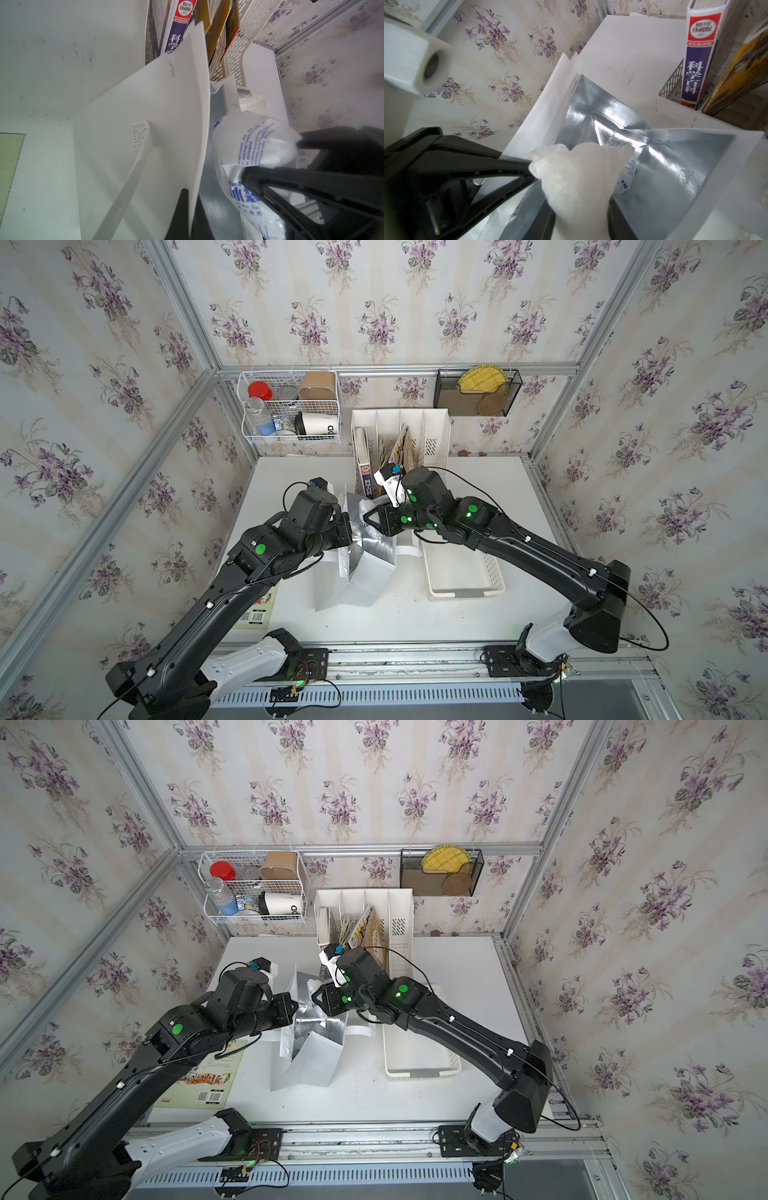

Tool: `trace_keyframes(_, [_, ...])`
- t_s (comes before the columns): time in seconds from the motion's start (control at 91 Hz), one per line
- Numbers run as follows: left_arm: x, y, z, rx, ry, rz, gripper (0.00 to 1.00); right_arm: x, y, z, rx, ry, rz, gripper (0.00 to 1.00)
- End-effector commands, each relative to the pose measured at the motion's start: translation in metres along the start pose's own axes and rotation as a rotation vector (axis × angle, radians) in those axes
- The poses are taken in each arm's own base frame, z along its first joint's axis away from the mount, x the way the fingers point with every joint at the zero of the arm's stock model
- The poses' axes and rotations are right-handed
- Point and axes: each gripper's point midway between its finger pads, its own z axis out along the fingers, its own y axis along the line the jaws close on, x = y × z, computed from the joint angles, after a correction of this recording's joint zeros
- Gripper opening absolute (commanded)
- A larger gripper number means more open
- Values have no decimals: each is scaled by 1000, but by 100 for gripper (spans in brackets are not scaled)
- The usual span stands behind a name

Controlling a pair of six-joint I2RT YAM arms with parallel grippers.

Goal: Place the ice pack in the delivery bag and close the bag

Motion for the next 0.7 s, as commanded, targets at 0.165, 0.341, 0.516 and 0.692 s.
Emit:
trace_keyframes(0.165, [-3, 1, -1, -6, -16, 18, 0, 3, -5, 13, 28, 15, 21, 66])
trace_keyframes(0.341, [-3, 2, -1, -8, -18, 19, 0, -3, -11, 5, 74, -11, 8, 83])
trace_keyframes(0.516, [-3, 3, -2, -11, -21, 18, 0, -21, -23, -24, 180, -103, -14, 85])
trace_keyframes(0.692, [-2, 3, -1, -6, -20, 16, 0, -21, -69, -36, 400, -125, 11, 91])
